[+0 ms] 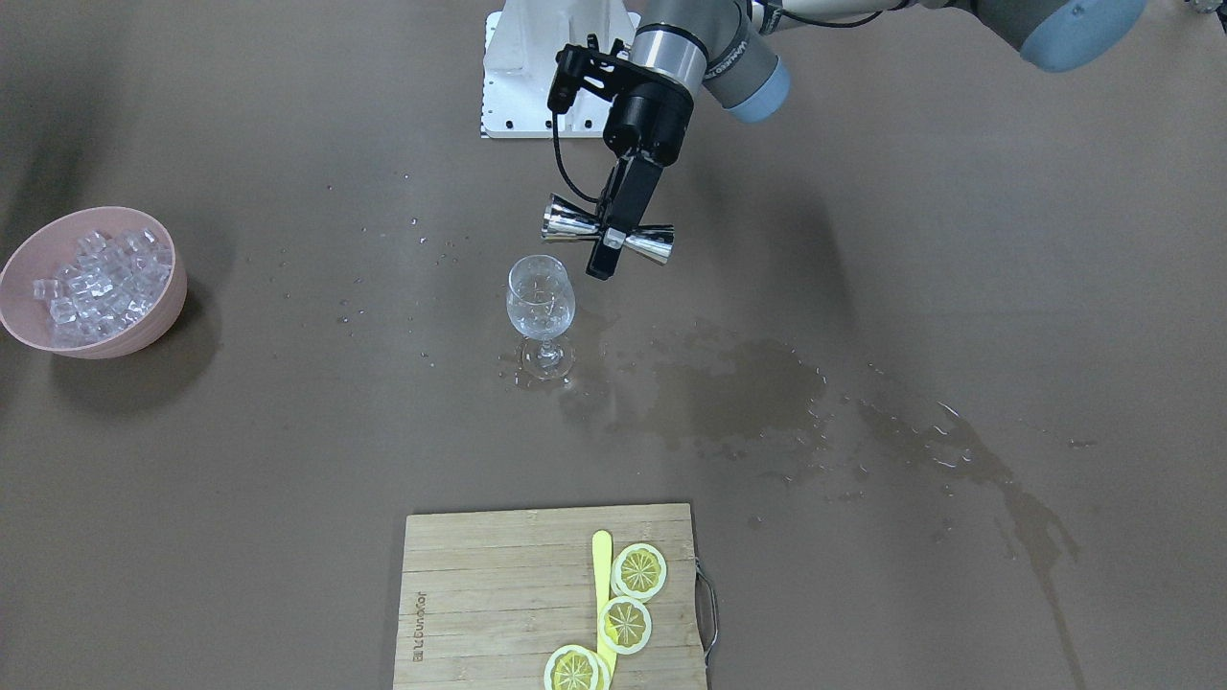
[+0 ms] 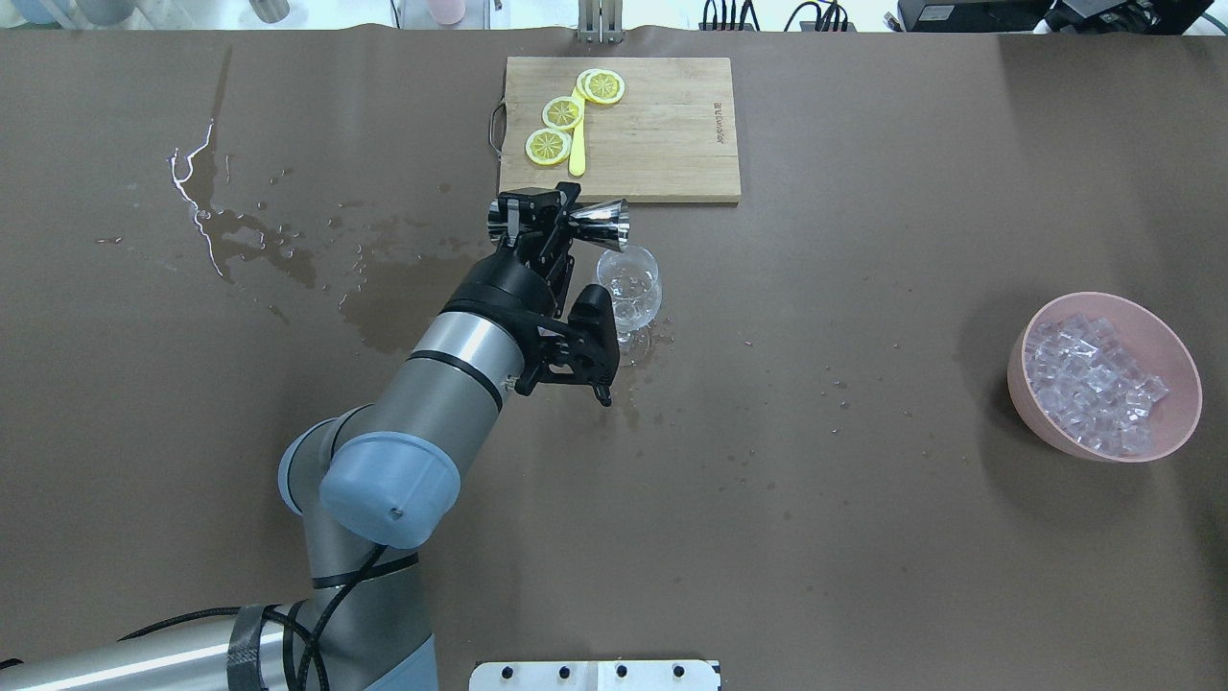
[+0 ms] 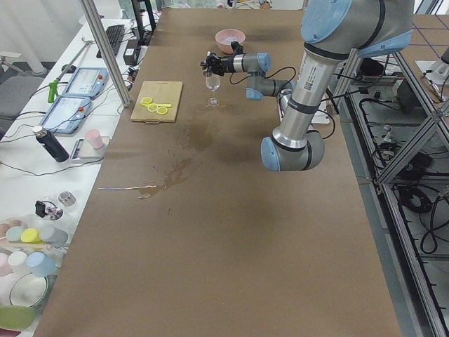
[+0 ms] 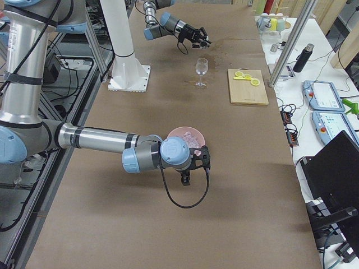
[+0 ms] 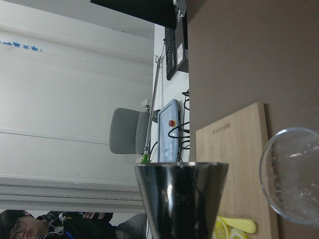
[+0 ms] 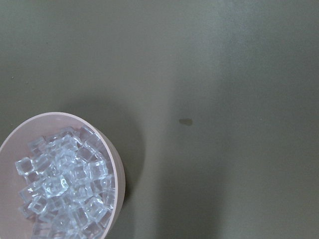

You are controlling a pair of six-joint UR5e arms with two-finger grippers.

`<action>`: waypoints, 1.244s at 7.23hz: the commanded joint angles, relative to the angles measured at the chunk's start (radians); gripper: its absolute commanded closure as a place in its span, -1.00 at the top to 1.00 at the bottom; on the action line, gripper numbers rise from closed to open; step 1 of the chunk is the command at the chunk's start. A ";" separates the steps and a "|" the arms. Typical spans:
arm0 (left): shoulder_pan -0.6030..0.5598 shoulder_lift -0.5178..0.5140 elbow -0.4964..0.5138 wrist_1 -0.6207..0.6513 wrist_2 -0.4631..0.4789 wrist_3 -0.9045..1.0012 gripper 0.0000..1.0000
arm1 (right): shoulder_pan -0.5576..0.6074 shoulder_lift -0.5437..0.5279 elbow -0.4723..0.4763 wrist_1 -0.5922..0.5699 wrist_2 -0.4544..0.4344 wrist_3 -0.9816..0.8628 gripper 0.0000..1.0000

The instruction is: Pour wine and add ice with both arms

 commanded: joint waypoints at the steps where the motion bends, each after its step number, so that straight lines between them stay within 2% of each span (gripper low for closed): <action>1: -0.035 0.041 -0.001 -0.021 -0.002 -0.563 -1.00 | 0.001 0.013 0.006 0.003 -0.006 -0.009 1.00; 5: -0.135 0.197 0.016 -0.018 0.006 -1.312 -1.00 | 0.008 0.050 0.029 0.004 -0.024 -0.012 1.00; 6: -0.154 0.255 0.022 -0.018 0.004 -1.418 -1.00 | 0.008 0.067 0.038 0.004 -0.036 -0.011 1.00; 7: -0.186 0.315 0.037 -0.015 0.001 -1.430 -1.00 | 0.008 0.070 0.052 0.004 -0.036 -0.011 1.00; 8: -0.253 0.322 0.081 -0.011 -0.038 -1.433 -1.00 | 0.008 0.070 0.069 0.004 -0.036 -0.012 1.00; 9: -0.354 0.316 0.165 -0.009 -0.178 -1.433 -1.00 | 0.010 0.062 0.099 0.003 -0.041 -0.006 1.00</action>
